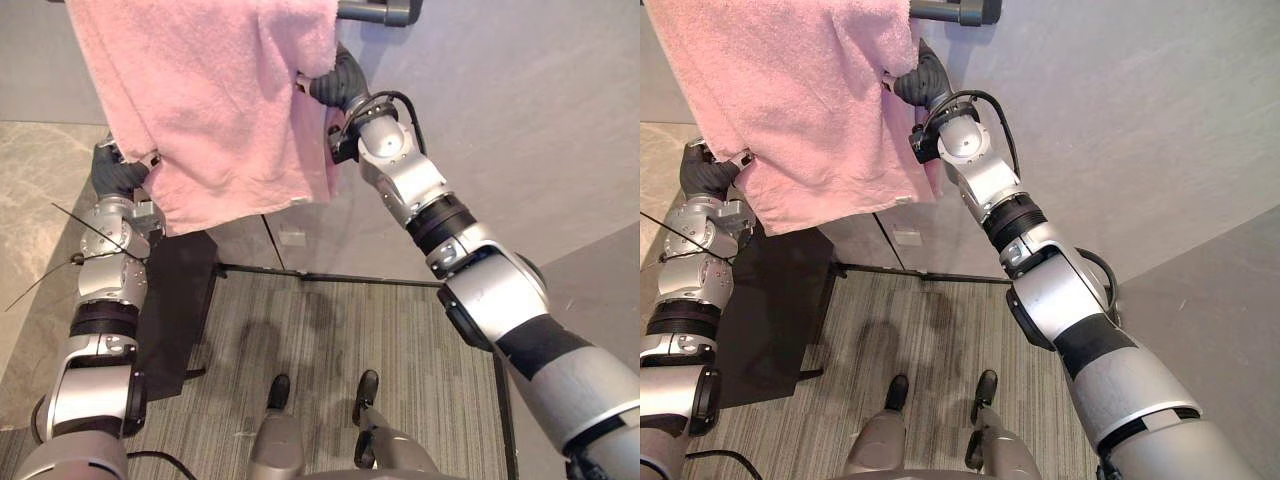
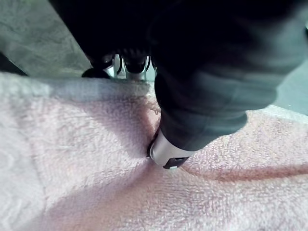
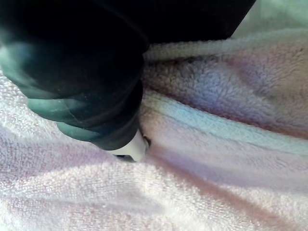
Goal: Organize washtable
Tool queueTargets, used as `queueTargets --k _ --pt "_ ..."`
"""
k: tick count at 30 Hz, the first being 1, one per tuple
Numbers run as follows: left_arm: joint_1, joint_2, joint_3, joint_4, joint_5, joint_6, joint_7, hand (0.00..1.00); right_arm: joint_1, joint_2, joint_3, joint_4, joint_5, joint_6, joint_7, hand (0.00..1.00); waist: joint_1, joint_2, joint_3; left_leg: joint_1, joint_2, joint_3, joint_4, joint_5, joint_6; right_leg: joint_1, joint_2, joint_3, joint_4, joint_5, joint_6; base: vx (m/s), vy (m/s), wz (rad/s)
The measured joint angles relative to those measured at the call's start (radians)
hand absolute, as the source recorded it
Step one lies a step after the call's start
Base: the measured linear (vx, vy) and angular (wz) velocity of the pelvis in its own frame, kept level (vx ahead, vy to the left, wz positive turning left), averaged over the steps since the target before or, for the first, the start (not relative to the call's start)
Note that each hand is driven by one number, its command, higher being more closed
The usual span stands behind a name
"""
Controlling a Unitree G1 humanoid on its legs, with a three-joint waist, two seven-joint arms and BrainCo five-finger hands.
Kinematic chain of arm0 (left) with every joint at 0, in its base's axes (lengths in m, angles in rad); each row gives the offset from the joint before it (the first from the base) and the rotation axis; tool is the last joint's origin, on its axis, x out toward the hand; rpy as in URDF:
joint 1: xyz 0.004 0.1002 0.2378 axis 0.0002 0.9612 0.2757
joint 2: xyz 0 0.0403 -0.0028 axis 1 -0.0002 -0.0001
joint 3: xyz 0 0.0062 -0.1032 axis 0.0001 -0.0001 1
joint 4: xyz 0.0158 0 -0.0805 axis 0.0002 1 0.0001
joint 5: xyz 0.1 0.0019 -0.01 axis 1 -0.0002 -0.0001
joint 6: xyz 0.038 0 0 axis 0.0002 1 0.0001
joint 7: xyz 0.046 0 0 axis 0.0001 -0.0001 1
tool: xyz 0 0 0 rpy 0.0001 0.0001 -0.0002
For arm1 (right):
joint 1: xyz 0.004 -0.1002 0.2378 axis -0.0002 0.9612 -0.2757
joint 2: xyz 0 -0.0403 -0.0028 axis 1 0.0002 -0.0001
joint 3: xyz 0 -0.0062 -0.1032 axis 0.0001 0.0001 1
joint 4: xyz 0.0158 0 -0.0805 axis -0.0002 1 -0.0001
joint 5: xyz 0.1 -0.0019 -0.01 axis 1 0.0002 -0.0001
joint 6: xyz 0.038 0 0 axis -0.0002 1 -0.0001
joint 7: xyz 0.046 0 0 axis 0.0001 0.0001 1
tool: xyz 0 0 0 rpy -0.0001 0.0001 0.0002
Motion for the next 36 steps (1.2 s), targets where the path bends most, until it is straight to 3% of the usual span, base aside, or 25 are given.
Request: queueTargets --k 8,15,16,23,36 --pt "-0.122 0.122 -0.001 0.115 0.077 0.023 -0.002 1.0 -0.034 0.002 -0.006 0.056 0.018 -0.01 0.026 1.0 -0.002 -0.002 0.017 0.001 0.0 0.004 0.002 0.0 0.0 0.0 -0.001 0.008 0.0 0.002 -0.002 0.0 0.077 -0.02" --pt "-0.158 0.16 -0.001 0.177 0.148 0.024 -0.025 1.0 -0.041 0.008 -0.005 0.059 0.045 -0.03 0.045 1.0 -0.007 -0.011 0.026 0.0 0.0 0.009 0.002 0.0 0.001 -0.004 -0.001 0.013 0.0 0.0 0.0 0.01 0.129 -0.03" --pt "-0.157 0.19 0.004 0.177 0.151 0.021 -0.045 1.0 -0.041 0.008 -0.005 0.064 0.07 -0.037 0.066 1.0 -0.019 -0.028 0.036 0.004 -0.001 0.015 0.002 0.0 0.001 -0.004 -0.001 0.019 0.0 0.0 0.0 0.01 0.044 -0.05" --pt "-0.137 0.19 0.011 0.165 0.149 0.02 -0.049 1.0 -0.041 0.004 -0.006 0.063 0.104 -0.036 0.086 1.0 -0.033 -0.031 0.037 0.006 -0.002 0.019 0.003 0.0 0.0 -0.004 0.001 0.022 0.0 0.002 -0.002 0.0 0.004 -0.01" --pt "-0.103 0.19 0.011 0.111 0.146 0.02 -0.069 1.0 -0.041 0.001 -0.051 0.065 0.195 0.007 0.09 1.0 -0.059 -0.03 0.038 0.006 -0.003 0.021 0.004 -0.001 0.003 -0.004 -0.001 0.026 0.0 0.002 0.002 0.0 0.0 0.0"
